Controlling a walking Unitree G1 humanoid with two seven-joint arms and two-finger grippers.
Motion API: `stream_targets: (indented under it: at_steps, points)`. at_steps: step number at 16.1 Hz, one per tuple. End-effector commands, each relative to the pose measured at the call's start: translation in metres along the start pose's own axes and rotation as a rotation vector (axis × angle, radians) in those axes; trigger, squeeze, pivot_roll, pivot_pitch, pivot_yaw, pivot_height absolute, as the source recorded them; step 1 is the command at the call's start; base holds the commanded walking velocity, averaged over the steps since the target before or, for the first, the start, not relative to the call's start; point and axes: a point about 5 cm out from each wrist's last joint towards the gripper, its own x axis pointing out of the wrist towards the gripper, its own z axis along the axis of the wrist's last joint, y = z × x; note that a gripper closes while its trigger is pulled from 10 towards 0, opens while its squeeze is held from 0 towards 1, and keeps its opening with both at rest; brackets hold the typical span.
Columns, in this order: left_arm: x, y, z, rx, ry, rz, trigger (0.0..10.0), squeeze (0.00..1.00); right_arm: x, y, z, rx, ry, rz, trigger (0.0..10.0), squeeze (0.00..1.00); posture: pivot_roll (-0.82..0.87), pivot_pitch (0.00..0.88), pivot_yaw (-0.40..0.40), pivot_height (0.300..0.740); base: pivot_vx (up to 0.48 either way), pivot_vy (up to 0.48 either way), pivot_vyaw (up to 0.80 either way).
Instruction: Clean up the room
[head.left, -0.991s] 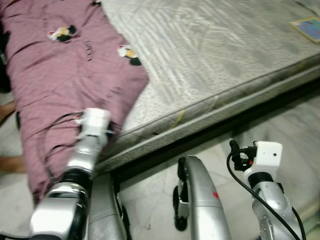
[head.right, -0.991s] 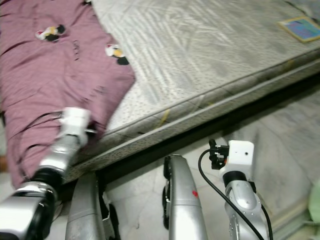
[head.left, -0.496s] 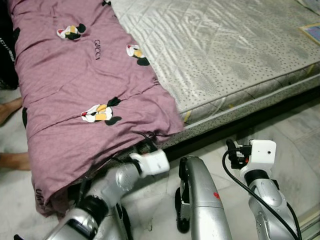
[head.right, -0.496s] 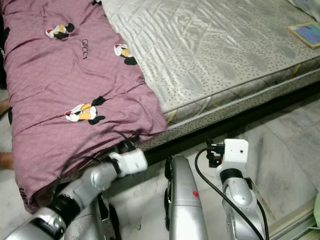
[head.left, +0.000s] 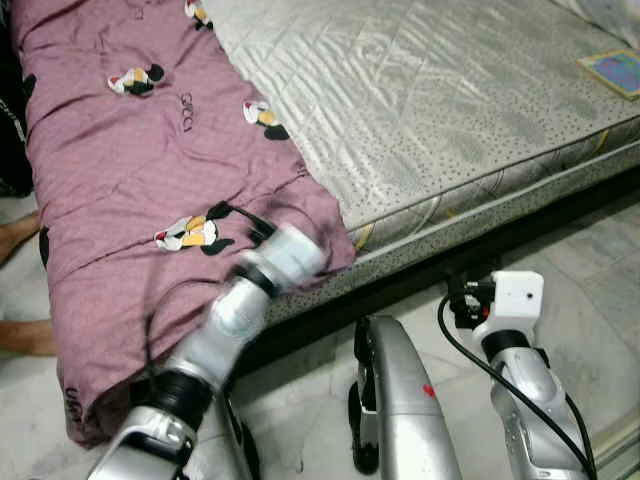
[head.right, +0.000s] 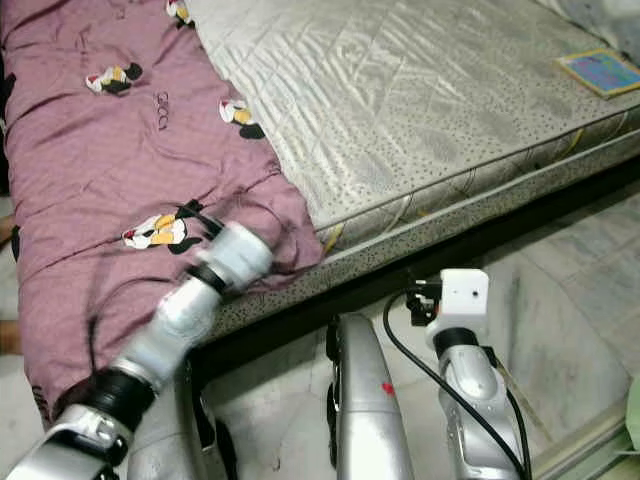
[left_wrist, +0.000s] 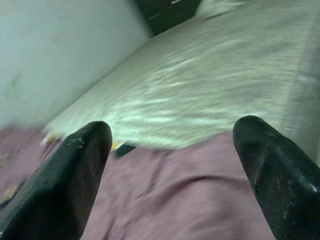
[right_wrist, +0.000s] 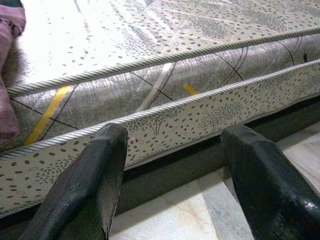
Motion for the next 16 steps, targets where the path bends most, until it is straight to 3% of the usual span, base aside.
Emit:
stream_targets:
  at_steps: [1,2,3,4,5,7,8,9,10,11,12,14,16]
  points:
    - [0.000,0.014,-0.005,-0.050,0.040,0.081,10.0,0.00,0.000,0.000,-0.003,-0.004,0.008,0.004,10.0,0.00,-0.11,0.104,0.005,0.518,0.000,0.000,0.00]
    - [0.000,0.032,-0.026,-0.105,0.170,0.177,10.0,0.00,0.001,0.002,-0.002,-0.006,0.005,0.009,10.0,0.00,-0.12,0.107,0.004,0.518,0.000,0.000,0.00]
    - [-0.005,0.039,-0.060,-0.183,0.410,0.199,10.0,0.00,0.002,0.002,-0.001,-0.007,0.003,0.012,10.0,0.00,-0.13,0.107,0.004,0.518,0.000,0.000,0.00]
    - [-0.009,0.036,-0.072,-0.234,0.506,0.169,10.0,0.00,0.002,0.002,-0.001,-0.007,0.002,0.012,10.0,0.00,-0.13,0.106,0.005,0.518,0.000,0.000,0.00]
    - [-0.019,0.018,-0.090,-0.319,0.661,0.055,10.0,0.00,0.002,0.003,0.000,-0.009,0.001,0.012,10.0,0.00,-0.14,0.104,0.004,0.518,0.000,0.000,0.00]
    - [-0.027,0.001,-0.097,-0.301,0.731,-0.079,10.0,0.00,0.002,0.003,0.000,-0.010,0.001,0.014,10.0,0.00,-0.14,0.101,0.005,0.518,0.000,0.000,0.00]
    - [-0.037,-0.017,-0.102,-0.267,0.788,-0.213,10.0,0.00,0.003,0.004,0.000,-0.013,0.004,0.017,10.0,0.00,-0.15,0.098,0.008,0.518,0.000,0.000,0.00]
    - [-0.040,-0.023,-0.103,-0.255,0.800,-0.258,10.0,0.00,0.003,0.004,-0.001,-0.015,0.006,0.018,10.0,0.00,-0.15,0.098,0.008,0.518,0.000,0.000,0.00]
    - [-0.050,-0.041,-0.105,-0.234,0.829,-0.355,10.0,0.00,0.004,0.004,-0.001,-0.018,0.008,0.018,10.0,0.00,-0.14,0.095,0.010,0.518,0.000,0.000,0.00]
    - [-0.051,-0.045,-0.105,-0.214,0.825,-0.370,10.0,0.00,0.004,0.005,-0.001,-0.018,0.007,0.017,10.0,0.00,-0.15,0.093,0.012,0.518,0.000,0.000,0.00]
    - [-0.045,-0.041,-0.102,-0.193,0.792,-0.314,10.0,0.00,0.005,0.005,0.000,-0.017,0.002,0.016,10.0,0.00,-0.14,0.095,0.013,0.518,0.000,0.000,0.00]
    - [-0.016,0.009,-0.083,-0.273,0.576,0.109,10.0,0.00,0.010,0.012,0.012,0.005,-0.048,0.040,10.0,0.00,-0.13,0.095,0.017,0.518,0.000,0.000,0.00]
    - [-0.017,0.033,-0.058,-0.439,0.331,0.325,10.0,0.00,0.022,0.021,0.018,0.011,-0.075,0.081,10.0,0.00,-0.10,0.097,0.018,0.518,0.000,0.000,0.00]
